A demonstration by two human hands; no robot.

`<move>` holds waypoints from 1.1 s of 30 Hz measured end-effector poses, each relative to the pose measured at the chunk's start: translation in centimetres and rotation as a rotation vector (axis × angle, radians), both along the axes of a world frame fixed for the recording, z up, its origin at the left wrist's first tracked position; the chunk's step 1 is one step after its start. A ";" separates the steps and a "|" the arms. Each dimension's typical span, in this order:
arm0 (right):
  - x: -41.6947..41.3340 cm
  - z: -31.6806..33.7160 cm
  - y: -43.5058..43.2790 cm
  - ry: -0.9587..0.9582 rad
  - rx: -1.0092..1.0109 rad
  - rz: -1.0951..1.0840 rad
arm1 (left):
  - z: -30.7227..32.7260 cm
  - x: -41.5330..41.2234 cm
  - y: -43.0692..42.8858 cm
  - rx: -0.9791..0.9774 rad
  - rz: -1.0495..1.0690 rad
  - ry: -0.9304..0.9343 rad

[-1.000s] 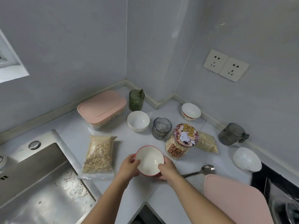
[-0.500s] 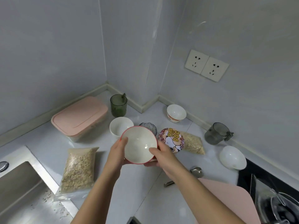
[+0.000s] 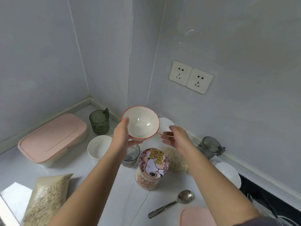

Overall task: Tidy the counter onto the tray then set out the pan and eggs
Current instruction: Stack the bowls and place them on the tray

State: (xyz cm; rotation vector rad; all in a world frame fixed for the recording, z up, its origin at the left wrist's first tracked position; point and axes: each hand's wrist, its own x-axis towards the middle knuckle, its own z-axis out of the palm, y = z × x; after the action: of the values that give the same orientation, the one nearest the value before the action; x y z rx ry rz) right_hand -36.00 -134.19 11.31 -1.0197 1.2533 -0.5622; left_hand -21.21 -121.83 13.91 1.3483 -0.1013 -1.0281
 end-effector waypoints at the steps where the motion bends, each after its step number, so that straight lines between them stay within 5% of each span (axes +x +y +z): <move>1: 0.0 -1.2 -1.5 0.045 0.026 -0.027 | -0.2 0.1 -0.9 0.009 0.001 0.001; 11: 0.7 -11.6 -10.3 0.249 0.106 -0.009 | -4.2 1.7 -6.4 0.121 -0.020 -0.037; 17: 2.0 -11.0 -10.6 0.249 0.088 0.033 | -6.0 2.2 -7.3 0.136 0.007 -0.036; 26: -0.3 -1.6 -8.5 0.211 -0.205 0.055 | -4.9 2.3 -5.9 0.162 -0.036 -0.093; 33: -1.2 6.7 -2.0 0.224 -0.368 0.273 | -1.3 0.0 -3.6 0.132 -0.161 -0.168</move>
State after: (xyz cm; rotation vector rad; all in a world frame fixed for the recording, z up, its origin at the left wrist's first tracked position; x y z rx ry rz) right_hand -37.21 -136.20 17.97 -1.5707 1.2006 -0.4841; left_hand -21.19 -125.41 12.65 1.5661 -0.2749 -1.0694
